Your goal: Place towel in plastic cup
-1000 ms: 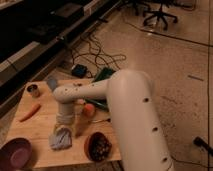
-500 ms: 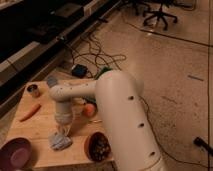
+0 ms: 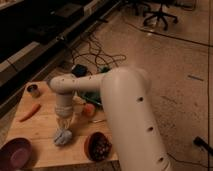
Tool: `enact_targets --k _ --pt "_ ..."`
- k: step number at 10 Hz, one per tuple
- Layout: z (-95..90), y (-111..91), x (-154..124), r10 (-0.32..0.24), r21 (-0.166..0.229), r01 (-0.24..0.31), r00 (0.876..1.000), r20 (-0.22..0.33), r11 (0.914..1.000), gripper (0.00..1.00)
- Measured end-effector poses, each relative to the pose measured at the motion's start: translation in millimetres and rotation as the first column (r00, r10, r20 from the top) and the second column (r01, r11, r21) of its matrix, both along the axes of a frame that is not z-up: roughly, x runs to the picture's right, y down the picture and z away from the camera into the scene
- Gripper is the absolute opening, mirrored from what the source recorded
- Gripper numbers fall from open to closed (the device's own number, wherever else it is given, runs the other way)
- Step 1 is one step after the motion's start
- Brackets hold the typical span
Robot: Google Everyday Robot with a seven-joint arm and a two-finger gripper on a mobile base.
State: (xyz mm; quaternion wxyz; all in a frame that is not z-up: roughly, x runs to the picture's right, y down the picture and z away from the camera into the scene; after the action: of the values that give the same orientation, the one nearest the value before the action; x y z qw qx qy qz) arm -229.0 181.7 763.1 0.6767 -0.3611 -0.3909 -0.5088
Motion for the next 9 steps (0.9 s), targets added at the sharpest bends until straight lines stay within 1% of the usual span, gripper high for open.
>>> enact_targets --k 1,2,3,5,6,7,8,9 --pt "-13.3 -15 -2 0.010 0.014 -0.010 1.000 0.009 0.9998 0.00" --pt "-33.6 -38 -7 0.022 0.041 -0.023 0.999 0.029 0.9989 0.00" --pt "-46.1 -53 -11 0.030 0.062 -0.033 0.999 0.043 0.9976 0.00" --pt "-71.3 -92 -12 0.053 0.122 -0.061 0.997 0.064 0.9907 0.00" --pt "-82.4 -113 -13 0.070 0.154 -0.082 0.994 0.080 0.9847 0.00" --pt "-85.7 -127 -9 0.092 0.167 -0.106 0.992 0.089 0.9802 0.00" --pt "-84.2 -142 0 0.124 0.173 -0.140 0.987 0.098 0.9749 0.00" --pt "-77.1 -158 13 0.178 0.179 -0.196 0.978 0.110 0.9642 0.00"
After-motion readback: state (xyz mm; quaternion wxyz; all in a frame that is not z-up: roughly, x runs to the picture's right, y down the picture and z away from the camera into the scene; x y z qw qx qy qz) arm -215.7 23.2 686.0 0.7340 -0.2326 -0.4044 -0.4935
